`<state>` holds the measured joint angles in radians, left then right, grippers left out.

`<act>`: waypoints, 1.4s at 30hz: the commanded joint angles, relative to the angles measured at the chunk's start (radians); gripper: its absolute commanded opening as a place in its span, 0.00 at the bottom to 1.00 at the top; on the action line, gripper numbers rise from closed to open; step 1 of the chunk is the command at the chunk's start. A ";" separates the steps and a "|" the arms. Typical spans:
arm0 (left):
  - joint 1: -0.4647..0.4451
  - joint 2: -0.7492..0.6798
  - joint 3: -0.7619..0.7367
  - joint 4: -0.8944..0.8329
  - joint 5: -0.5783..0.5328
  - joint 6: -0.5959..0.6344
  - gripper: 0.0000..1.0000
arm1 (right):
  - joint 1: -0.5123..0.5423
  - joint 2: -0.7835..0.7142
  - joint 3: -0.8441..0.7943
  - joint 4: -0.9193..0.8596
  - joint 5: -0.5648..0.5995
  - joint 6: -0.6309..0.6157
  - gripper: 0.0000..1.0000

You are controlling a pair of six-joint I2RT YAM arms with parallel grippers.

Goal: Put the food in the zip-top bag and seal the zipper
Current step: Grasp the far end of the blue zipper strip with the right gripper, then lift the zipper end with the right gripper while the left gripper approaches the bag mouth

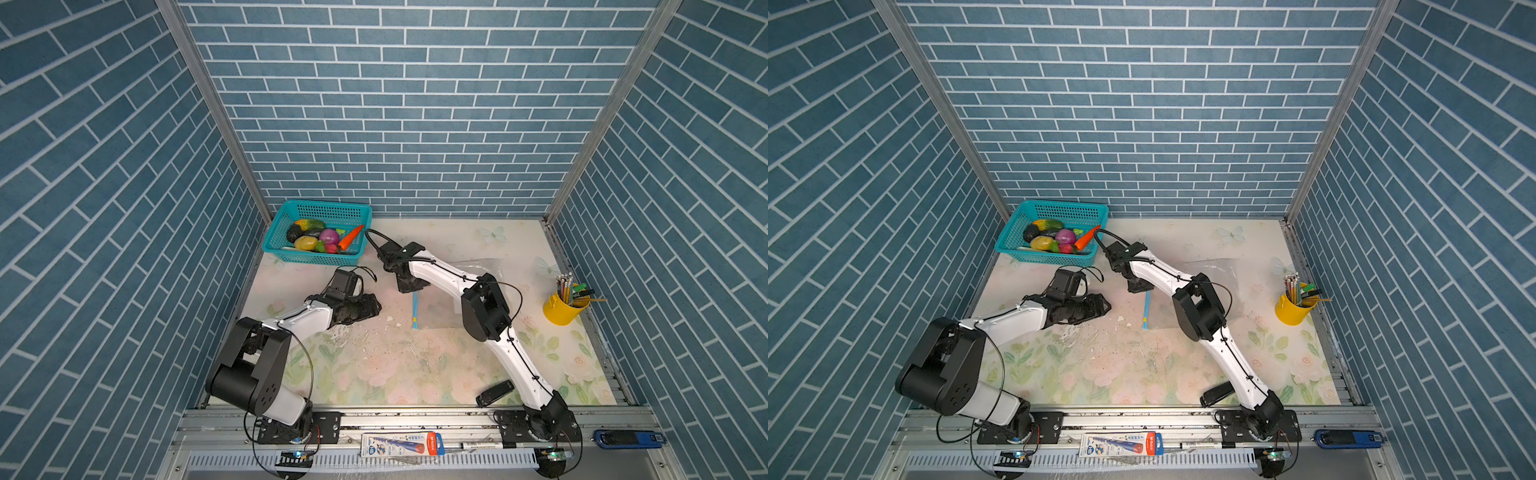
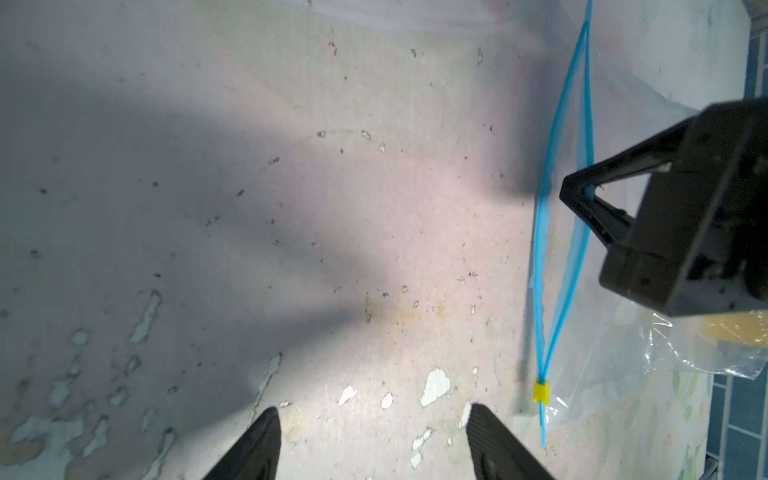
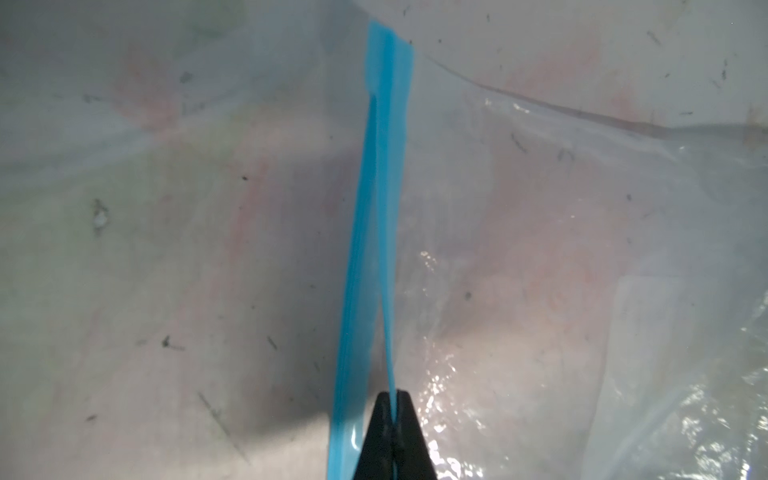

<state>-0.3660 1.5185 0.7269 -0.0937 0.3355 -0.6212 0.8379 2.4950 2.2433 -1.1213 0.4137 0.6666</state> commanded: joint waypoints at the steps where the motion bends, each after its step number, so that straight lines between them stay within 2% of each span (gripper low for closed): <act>1: -0.002 0.014 0.002 0.056 0.039 -0.037 0.73 | 0.004 -0.110 -0.038 -0.030 -0.015 -0.024 0.00; 9: -0.036 0.068 0.038 0.200 0.153 -0.096 0.70 | 0.001 -0.209 -0.062 -0.056 -0.087 -0.097 0.00; 20: -0.105 0.087 0.072 0.414 0.177 -0.132 0.69 | -0.009 -0.287 -0.075 -0.076 -0.165 -0.115 0.00; 24: -0.119 0.130 0.091 0.486 0.201 -0.168 0.63 | -0.025 -0.337 -0.108 -0.053 -0.230 -0.134 0.00; 35: -0.134 0.221 0.140 0.558 0.252 -0.228 0.56 | -0.042 -0.390 -0.157 -0.018 -0.267 -0.129 0.00; 42: -0.131 0.150 0.063 0.595 0.224 -0.236 0.56 | -0.041 -0.395 -0.168 -0.014 -0.256 -0.130 0.00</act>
<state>-0.4957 1.7168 0.8265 0.4599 0.5686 -0.8520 0.7948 2.1311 2.0998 -1.1339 0.1600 0.5446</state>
